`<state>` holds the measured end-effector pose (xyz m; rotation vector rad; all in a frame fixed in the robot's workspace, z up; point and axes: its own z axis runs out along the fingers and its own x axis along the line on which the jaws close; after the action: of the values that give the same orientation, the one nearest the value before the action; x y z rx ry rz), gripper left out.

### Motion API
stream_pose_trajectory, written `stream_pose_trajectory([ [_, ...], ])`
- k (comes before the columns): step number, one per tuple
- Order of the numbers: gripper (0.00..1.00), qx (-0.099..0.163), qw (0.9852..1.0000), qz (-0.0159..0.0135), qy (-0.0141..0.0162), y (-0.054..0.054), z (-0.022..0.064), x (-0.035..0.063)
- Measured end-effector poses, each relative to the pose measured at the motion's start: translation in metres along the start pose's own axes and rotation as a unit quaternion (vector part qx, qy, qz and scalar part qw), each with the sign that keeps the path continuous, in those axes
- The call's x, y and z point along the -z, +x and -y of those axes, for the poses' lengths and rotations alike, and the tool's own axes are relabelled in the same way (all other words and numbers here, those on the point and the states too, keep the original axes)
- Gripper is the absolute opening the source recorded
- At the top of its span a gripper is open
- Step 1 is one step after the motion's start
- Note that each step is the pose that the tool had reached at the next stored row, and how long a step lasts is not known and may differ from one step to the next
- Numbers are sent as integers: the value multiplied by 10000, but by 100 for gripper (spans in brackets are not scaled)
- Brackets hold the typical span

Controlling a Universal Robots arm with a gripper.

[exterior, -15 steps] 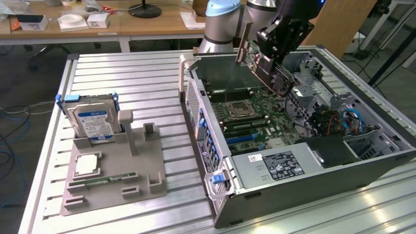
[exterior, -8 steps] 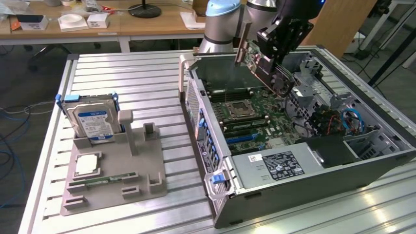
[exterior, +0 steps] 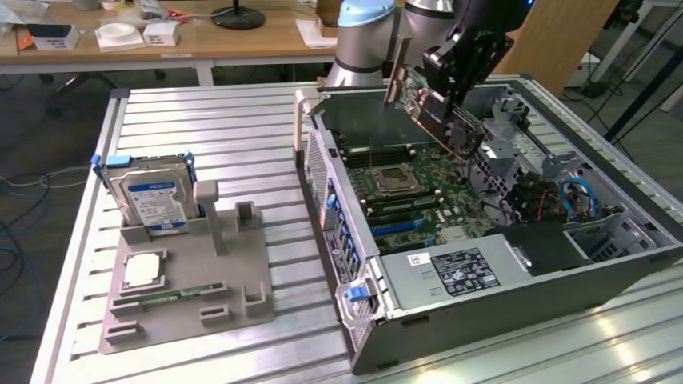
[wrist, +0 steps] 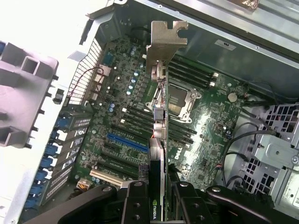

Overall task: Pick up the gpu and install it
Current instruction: 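Insert the gpu into the slot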

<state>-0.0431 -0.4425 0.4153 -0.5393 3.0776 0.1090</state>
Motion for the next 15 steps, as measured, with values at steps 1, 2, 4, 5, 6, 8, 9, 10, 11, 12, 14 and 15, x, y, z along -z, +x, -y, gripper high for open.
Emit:
stream_pose_trajectory([
  [1,26,19,10000,-1,-1,0,0,0],
  [2,26,36,10000,-2,-1,0,0,0],
  [4,26,70,10000,-5,-2,0,0,0],
  [5,26,88,10000,-6,-2,0,0,0],
  [6,26,105,9999,-7,-3,0,0,0],
  [8,26,141,9999,-9,-4,0,0,0],
  [9,26,158,9999,-11,-4,0,0,0],
  [10,26,175,9998,-12,-5,0,0,0],
  [11,26,193,9998,-13,-5,0,0,0],
  [12,26,210,9998,-14,-6,0,0,0],
  [14,26,246,9997,-16,-7,0,0,0],
  [15,26,263,9997,-17,-7,0,0,0],
])
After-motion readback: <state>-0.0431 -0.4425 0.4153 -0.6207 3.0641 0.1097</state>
